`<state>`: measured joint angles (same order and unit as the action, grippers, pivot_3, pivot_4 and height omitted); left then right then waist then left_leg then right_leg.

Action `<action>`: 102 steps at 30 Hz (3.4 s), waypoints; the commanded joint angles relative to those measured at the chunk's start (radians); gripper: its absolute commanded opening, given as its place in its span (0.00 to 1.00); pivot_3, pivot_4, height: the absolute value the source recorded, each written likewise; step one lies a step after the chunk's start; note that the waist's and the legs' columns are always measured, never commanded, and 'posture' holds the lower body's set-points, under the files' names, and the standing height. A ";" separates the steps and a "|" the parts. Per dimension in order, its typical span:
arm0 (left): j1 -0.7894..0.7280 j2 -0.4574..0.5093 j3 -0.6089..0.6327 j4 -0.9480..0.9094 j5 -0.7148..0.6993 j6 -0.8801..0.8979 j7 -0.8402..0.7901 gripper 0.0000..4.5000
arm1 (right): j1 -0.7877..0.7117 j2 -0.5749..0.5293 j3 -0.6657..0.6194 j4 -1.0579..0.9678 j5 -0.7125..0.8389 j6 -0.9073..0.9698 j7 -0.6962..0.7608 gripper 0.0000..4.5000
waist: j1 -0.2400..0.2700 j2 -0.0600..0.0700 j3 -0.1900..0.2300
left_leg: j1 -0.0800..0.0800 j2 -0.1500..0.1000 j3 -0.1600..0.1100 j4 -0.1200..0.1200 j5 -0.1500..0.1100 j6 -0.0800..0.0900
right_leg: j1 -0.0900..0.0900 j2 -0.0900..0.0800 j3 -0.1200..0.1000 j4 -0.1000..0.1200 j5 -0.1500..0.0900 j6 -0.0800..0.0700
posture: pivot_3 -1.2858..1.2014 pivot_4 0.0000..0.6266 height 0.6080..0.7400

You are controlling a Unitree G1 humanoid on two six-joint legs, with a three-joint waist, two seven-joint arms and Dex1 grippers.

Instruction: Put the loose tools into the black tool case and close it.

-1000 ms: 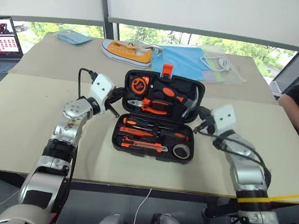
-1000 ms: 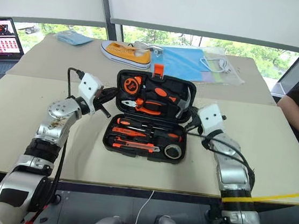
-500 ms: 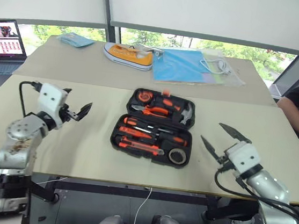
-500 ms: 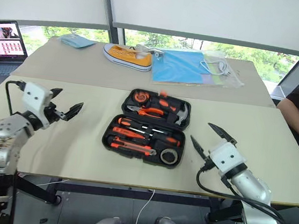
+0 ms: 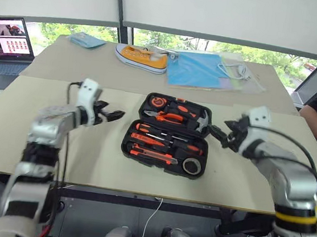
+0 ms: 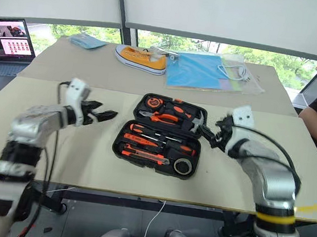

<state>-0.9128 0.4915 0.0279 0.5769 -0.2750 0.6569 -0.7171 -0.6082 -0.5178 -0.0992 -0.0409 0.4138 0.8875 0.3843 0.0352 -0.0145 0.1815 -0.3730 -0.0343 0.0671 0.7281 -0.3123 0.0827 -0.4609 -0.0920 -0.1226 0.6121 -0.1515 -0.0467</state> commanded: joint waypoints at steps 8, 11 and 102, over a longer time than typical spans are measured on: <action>-0.335 -0.149 0.048 0.554 0.066 -0.152 0.129 1.00 | -0.272 0.077 0.004 0.476 -0.116 -0.072 -0.075 0.81 | -0.027 0.000 0.000 | -0.001 -0.002 0.001 -0.009 -0.001 0.001 | 0.000 -0.001 -0.002 -0.004 -0.001 0.001 | 0.52 0.24 0.84; -0.356 -0.164 0.052 0.609 0.083 -0.177 0.141 0.76 | -0.287 0.079 0.013 0.522 -0.132 -0.085 -0.062 0.76 | -0.036 0.000 0.000 | 0.001 -0.002 0.001 -0.013 -0.001 0.001 | -0.001 -0.001 -0.002 -0.004 -0.001 0.001 | 0.52 0.24 0.84; -0.285 -0.019 -0.228 0.641 0.434 -1.118 -0.524 0.02 | 0.393 -0.301 0.105 -0.158 -0.238 -0.574 0.417 0.00 | 0.000 -0.003 -0.005 | 0.004 0.012 0.024 0.004 -0.006 0.008 | 0.002 -0.004 0.000 -0.001 -0.005 0.009 | 0.52 0.24 0.84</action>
<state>-1.1811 0.4538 -0.1965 1.1869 0.1205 -0.4751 -1.3197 -0.2166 -0.8153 0.0306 -0.1561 0.1446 0.3307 0.7750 0.0351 -0.0179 0.1765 -0.3691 -0.0226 0.0910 0.7319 -0.3180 0.0910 -0.4591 -0.0963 -0.1220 0.6112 -0.1565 -0.0374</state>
